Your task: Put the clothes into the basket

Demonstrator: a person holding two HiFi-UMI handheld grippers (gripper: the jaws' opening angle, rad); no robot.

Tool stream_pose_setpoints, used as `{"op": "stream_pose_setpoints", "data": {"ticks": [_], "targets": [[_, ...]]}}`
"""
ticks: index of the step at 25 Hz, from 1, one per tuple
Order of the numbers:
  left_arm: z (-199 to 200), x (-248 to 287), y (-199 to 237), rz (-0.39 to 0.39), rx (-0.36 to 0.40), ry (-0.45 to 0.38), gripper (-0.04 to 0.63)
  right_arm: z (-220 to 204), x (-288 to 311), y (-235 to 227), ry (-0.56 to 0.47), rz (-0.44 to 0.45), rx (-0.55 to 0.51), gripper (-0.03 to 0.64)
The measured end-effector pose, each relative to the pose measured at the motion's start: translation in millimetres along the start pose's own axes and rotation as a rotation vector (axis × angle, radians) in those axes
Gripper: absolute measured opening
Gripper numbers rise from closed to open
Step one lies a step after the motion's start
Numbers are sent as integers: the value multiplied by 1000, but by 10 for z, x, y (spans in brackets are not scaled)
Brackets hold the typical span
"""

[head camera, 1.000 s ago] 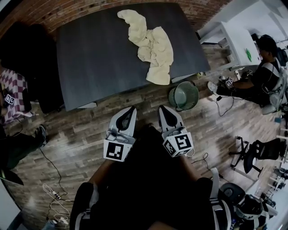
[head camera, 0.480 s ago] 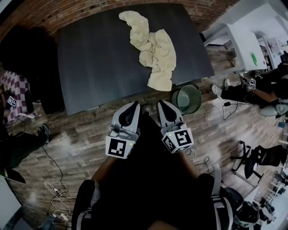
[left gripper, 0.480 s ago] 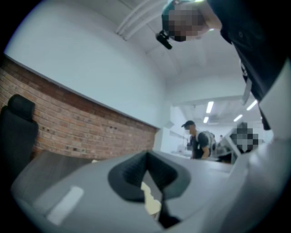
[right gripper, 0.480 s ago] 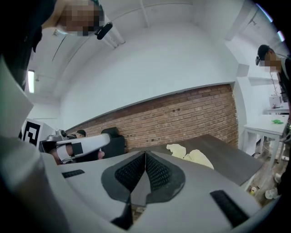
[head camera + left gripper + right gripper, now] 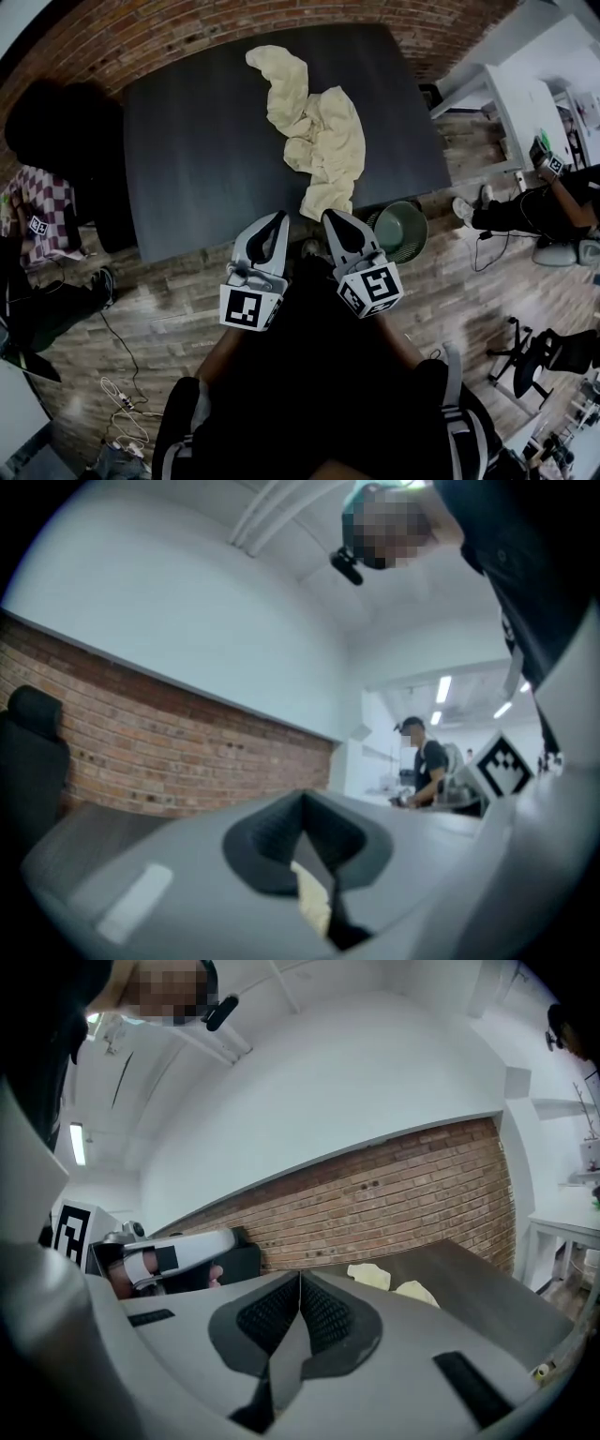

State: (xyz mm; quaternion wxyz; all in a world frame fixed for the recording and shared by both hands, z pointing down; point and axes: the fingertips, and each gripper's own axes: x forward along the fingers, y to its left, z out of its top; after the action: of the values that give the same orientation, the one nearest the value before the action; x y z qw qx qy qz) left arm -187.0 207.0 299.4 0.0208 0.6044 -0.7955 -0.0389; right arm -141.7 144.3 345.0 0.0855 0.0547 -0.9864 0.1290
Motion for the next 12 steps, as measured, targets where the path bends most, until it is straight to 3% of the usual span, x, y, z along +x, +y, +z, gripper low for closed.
{"op": "stream_pose_setpoints", "data": {"ticks": [12], "targets": [[-36, 524, 160, 25, -15, 28, 3, 76, 381, -432, 44, 24, 25, 7]]}}
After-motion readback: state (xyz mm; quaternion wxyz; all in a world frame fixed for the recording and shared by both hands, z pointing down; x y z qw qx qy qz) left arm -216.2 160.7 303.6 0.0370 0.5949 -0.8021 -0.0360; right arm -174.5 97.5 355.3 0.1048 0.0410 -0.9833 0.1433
